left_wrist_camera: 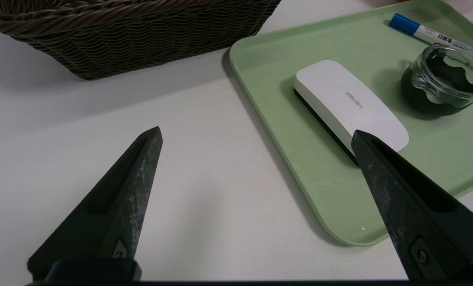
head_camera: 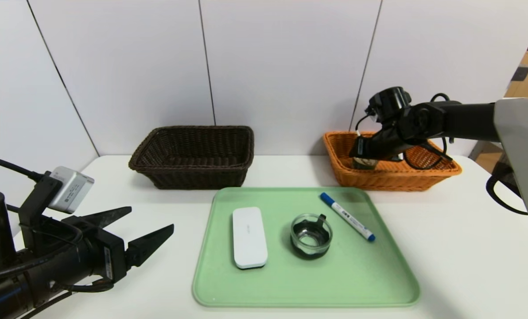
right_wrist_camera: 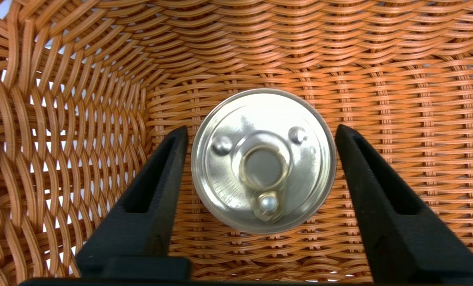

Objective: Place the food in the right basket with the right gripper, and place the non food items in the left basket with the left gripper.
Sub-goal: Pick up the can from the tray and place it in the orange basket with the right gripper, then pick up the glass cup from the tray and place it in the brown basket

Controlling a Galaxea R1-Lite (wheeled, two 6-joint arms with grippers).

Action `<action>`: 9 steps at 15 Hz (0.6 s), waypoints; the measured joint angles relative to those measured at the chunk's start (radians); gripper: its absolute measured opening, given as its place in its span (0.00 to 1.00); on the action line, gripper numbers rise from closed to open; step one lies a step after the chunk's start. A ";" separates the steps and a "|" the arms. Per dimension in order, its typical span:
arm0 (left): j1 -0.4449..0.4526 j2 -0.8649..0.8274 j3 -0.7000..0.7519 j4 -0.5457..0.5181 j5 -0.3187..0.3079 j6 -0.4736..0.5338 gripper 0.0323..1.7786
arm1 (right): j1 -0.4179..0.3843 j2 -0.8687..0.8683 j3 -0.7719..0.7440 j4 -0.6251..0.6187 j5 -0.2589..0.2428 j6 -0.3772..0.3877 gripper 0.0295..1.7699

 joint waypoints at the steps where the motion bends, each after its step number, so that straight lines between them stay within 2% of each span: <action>1: 0.000 0.002 0.000 0.000 0.000 0.000 0.95 | 0.000 -0.001 0.000 0.001 0.001 -0.001 0.76; 9: 0.000 0.008 -0.030 0.000 -0.003 0.001 0.95 | 0.033 -0.126 0.000 0.008 0.006 -0.005 0.89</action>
